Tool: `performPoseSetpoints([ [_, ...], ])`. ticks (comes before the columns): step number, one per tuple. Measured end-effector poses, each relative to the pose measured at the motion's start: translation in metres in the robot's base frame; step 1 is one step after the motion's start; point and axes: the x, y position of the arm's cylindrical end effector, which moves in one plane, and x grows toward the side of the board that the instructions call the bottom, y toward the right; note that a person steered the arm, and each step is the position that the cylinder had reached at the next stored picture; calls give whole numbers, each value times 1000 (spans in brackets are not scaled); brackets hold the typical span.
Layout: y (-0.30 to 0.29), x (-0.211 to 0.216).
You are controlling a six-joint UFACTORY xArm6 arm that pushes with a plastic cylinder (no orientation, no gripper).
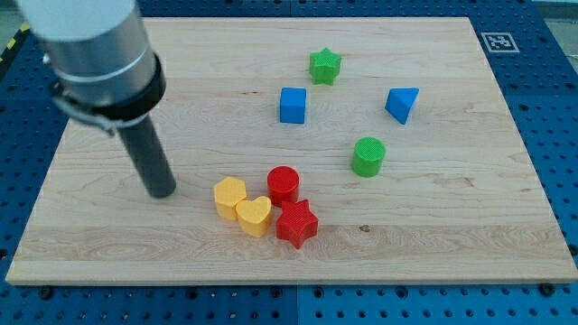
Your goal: Slide the red star and the red circle a bit up
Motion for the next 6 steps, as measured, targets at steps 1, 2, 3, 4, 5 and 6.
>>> performPoseSetpoints([
  [1,22,53],
  [2,88,80],
  [3,165,81],
  [4,204,81],
  [5,188,81],
  [6,158,83],
])
